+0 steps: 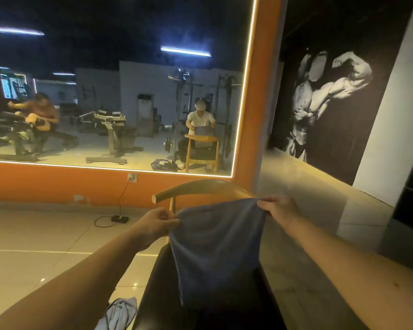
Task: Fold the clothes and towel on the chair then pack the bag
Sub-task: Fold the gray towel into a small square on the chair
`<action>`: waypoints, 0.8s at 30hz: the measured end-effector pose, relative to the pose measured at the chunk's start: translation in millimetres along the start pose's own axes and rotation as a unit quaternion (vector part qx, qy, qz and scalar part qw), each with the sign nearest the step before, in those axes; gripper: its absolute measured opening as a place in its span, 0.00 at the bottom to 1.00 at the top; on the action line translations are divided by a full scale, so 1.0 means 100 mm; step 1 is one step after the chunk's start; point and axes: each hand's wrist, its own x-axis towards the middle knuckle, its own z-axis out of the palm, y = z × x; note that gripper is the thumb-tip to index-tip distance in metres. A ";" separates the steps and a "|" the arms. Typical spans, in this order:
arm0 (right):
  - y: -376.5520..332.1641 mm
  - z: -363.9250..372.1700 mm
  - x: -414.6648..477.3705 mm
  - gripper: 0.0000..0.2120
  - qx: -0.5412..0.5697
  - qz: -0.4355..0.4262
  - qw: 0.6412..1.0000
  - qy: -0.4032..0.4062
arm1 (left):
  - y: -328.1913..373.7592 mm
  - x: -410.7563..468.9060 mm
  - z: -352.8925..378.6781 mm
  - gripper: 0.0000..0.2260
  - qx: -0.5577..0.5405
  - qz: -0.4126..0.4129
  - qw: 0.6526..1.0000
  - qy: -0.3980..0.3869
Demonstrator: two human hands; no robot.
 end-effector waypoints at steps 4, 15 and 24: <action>-0.41 -0.15 -0.23 0.05 -0.037 -0.051 0.998 0.026 | 0.31 -0.28 -0.08 0.04 0.001 0.045 0.999 0.006; -0.53 -0.25 -0.46 0.07 -0.095 -0.089 0.991 0.027 | 0.77 -0.64 -0.12 0.04 0.168 0.188 0.963 0.092; -0.44 -0.32 -0.52 0.06 -0.099 -0.088 0.991 0.009 | 0.88 -0.80 -0.24 0.03 0.366 0.174 0.913 0.050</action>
